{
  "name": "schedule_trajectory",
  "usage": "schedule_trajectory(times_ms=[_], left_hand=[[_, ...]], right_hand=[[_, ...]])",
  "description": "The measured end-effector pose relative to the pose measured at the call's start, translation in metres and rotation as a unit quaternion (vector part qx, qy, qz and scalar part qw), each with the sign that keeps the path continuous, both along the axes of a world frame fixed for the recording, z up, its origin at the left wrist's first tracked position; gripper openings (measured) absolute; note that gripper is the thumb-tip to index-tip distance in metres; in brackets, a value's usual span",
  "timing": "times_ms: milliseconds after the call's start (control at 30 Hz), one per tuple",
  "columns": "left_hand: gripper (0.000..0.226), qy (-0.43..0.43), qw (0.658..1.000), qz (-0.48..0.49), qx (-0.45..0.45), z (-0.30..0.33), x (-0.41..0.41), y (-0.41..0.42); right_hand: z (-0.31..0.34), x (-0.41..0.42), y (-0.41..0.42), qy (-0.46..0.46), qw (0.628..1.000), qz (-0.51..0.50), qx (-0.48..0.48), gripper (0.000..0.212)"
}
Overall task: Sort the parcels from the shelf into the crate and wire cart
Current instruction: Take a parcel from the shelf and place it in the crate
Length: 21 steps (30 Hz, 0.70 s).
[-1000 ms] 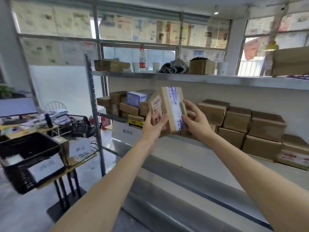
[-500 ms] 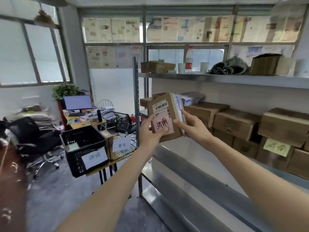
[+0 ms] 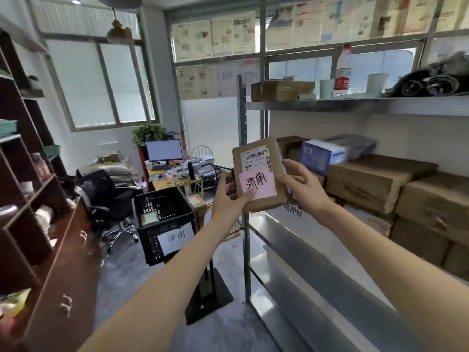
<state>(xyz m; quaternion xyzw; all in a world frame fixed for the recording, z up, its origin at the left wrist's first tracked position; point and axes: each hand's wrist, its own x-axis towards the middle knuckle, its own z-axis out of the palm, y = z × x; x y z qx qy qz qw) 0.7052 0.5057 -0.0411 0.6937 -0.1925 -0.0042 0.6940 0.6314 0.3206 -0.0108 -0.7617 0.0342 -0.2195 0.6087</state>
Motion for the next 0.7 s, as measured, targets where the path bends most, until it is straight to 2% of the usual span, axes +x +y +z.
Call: schedule_trajectory(times_ms=[133,300,400,700], left_hand=[[0.075,0.005,1.000,0.002,-0.016,-0.004,0.029,0.010],[0.073,0.054,0.997,0.019,-0.057,-0.006,0.077,0.039],[0.072,0.058,0.995,0.044,-0.065,-0.013,0.112,0.068],[0.064,0.066,0.991,0.096,-0.066,-0.023,0.246,0.181]], right_hand=[[-0.006,0.044,0.008,0.017,0.999,0.030,0.023,0.042],[-0.011,0.110,0.029,0.049,0.996,0.072,0.031,0.047],[-0.010,0.153,0.051,0.065,0.992,0.104,0.006,0.052],[-0.021,0.313,0.155,0.098,0.979,0.178,0.015,0.054]])
